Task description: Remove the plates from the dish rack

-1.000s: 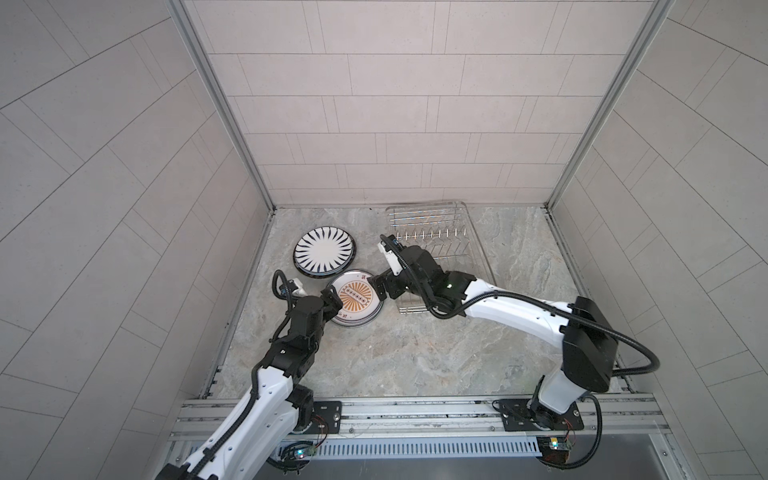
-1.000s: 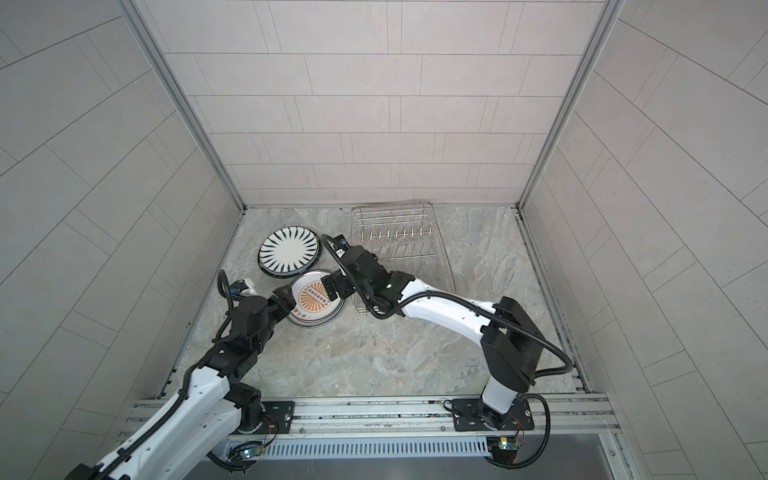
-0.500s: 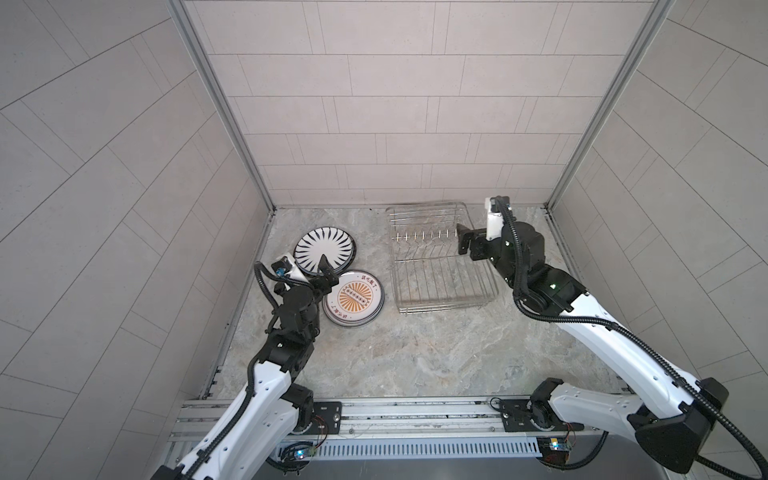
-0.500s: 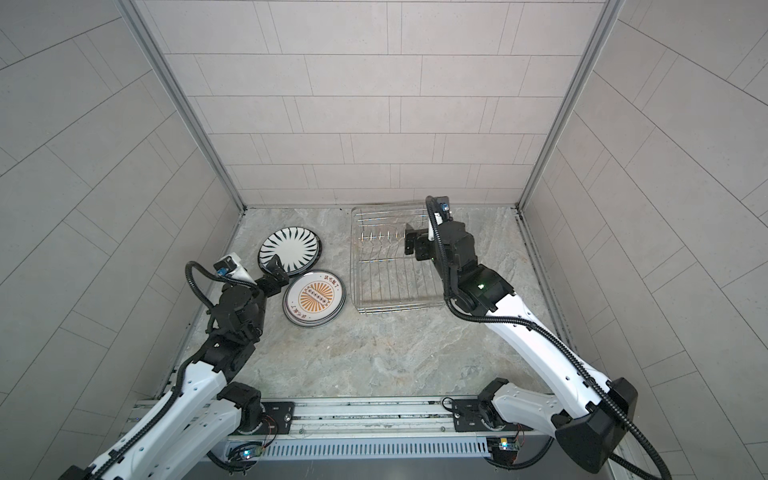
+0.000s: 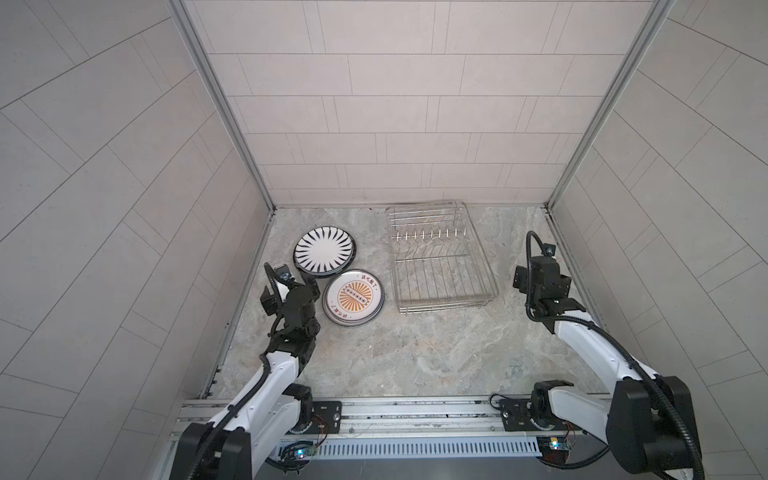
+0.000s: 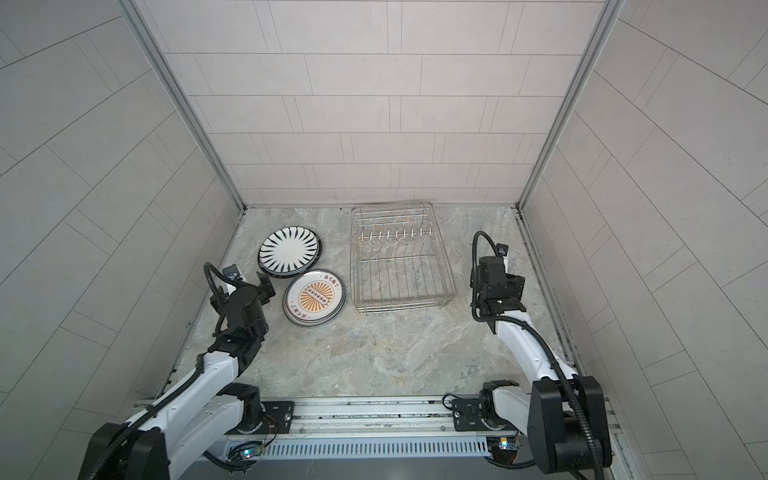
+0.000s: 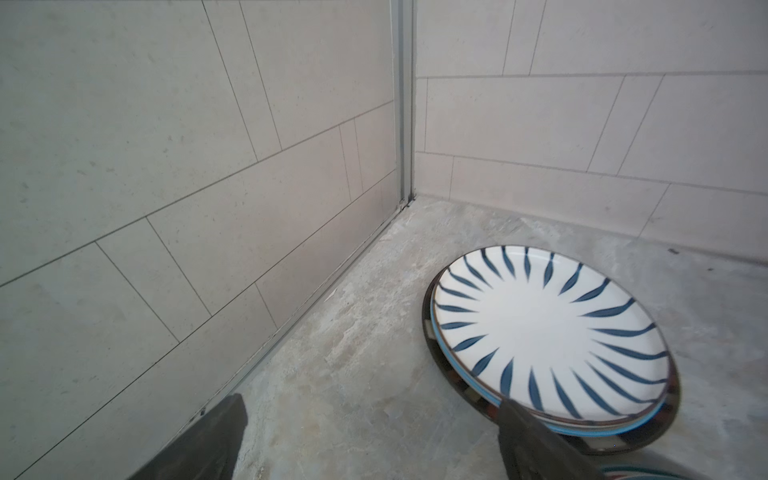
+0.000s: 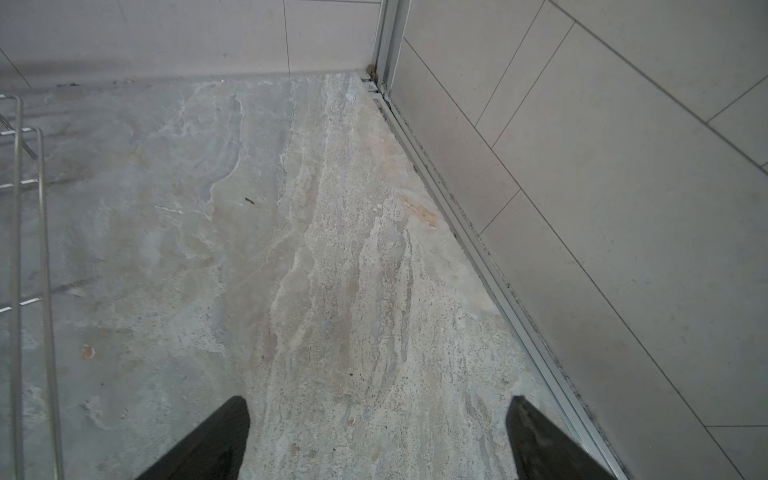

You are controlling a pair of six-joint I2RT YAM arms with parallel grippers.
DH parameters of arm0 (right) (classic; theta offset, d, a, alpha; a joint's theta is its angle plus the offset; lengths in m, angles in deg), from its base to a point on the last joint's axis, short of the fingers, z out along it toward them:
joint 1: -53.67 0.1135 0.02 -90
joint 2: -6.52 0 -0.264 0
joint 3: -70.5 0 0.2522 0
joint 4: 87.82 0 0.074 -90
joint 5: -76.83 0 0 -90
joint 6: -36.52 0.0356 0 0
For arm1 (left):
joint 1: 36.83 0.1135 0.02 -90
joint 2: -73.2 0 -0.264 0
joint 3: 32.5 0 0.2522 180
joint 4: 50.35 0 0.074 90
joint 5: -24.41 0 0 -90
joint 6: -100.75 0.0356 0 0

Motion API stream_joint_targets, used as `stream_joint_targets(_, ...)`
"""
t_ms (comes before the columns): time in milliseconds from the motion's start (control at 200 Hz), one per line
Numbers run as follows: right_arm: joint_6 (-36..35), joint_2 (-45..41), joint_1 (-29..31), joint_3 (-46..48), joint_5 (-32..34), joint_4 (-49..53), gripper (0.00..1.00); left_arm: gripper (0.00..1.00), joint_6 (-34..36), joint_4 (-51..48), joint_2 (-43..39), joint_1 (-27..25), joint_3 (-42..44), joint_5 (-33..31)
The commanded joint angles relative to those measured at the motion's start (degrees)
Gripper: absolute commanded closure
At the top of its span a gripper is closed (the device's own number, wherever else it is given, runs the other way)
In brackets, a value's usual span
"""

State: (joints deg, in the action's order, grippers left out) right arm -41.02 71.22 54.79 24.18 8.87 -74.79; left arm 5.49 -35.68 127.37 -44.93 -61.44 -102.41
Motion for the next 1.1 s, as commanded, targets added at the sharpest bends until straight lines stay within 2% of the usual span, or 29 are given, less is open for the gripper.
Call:
stream_joint_targets(0,-2.0,1.5,0.1,2.7,1.7,-11.8,0.02,0.0,1.3,9.9,6.9,1.4,0.3,1.0)
stream_joint_targets(115,-3.1,4.3,0.1,6.4,1.7,-19.8,0.02,0.0,1.5,14.8,14.2,2.2,-0.6,4.3)
stream_joint_targets(225,-3.5,10.0,0.2,8.2,-0.4,-27.6,0.02,0.0,-2.3,21.1,21.1,4.4,-0.3,9.7)
stream_joint_targets(275,-3.8,10.8,0.6,6.6,-1.8,-25.2,0.02,0.0,-2.6,25.7,24.6,5.4,-0.1,11.4)
stream_joint_targets(430,-4.7,11.7,1.3,8.2,-2.3,-31.2,0.02,0.0,-0.8,31.5,32.8,5.6,-1.3,14.0)
stream_joint_targets(651,-5.6,18.6,1.6,10.7,-3.1,-43.2,0.02,0.0,0.9,33.9,37.6,5.6,-3.2,17.7)
stream_joint_targets(721,-6.5,21.2,2.3,8.5,-2.7,-41.2,0.01,0.0,-0.2,28.8,36.0,5.6,-4.4,17.5)
stream_joint_targets(796,-7.2,21.5,3.2,8.0,-1.9,-40.7,0.0,0.0,0.8,30.9,37.4,5.5,-4.6,16.8)
stream_joint_targets(871,-7.2,21.8,3.2,7.6,-1.9,-40.3,0.0,0.0,0.6,27.3,36.7,5.2,-5.8,16.2)
stream_joint_targets(1096,-7.3,21.5,3.4,8.1,-1.6,-41.0,0.0,0.0,1.1,26.7,37.1,4.9,-6.6,15.5)
